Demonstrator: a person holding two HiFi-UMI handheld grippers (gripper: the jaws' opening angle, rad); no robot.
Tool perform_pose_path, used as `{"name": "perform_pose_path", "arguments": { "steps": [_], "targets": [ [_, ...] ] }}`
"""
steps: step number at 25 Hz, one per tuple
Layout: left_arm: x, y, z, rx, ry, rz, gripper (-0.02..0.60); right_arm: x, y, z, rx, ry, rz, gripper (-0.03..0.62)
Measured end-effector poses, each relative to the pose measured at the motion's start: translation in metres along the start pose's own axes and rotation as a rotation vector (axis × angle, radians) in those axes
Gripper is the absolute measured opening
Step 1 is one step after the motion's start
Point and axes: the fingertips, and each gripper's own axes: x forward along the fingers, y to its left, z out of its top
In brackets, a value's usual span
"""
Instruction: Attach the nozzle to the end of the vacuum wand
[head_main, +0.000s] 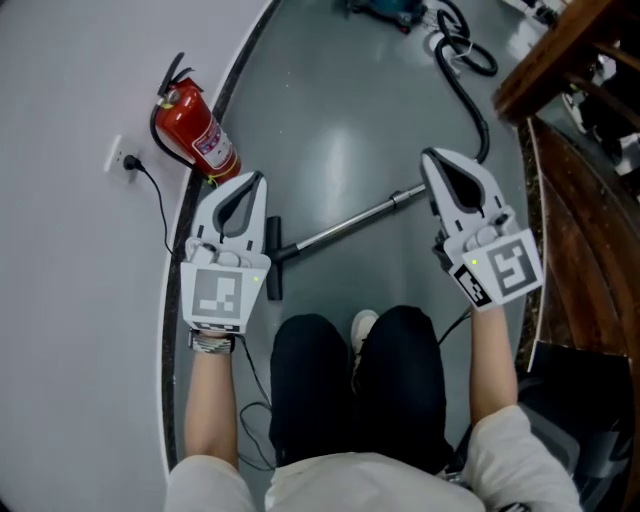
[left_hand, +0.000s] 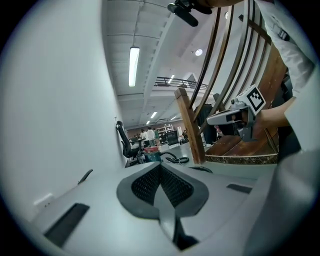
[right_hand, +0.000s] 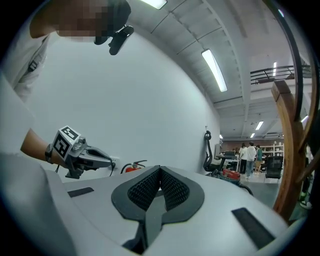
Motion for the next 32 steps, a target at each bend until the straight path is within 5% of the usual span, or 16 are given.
{"name": "perform_pose_path", "arguments": {
  "steps": [5, 10, 14, 24, 32],
  "targets": [
    [-0.006, 0.008, 0.065, 0.031, -0.055, 0.005, 0.000, 0.000, -0.015, 0.076, -0.020, -0.089, 0.012, 0.027],
    [-0.010, 0.026, 0.131, -0.019, -0.038, -0.007, 0.000, -0.002, -0.037, 0.148, -0.024, -0.071, 0.007, 0.026],
    [-0.023, 0.040, 0.201, 0.087, -0.017, -0.050, 0.000, 0.000, -0.042, 0.208, -0.018, -0.025, 0.016, 0.026],
    [-0.059, 0.079, 0.369, -0.059, -0.035, -0.006, 0.000, -0.001, -0.021, 0.371, 0.055, -0.032, 0.020, 0.026],
    [-0.109, 0.084, 0.466, -0.066, -0.034, -0.014, 0.000, -0.030, -0.005, 0.484, 0.040, -0.032, -0.007, 0.026]
  ]
}}
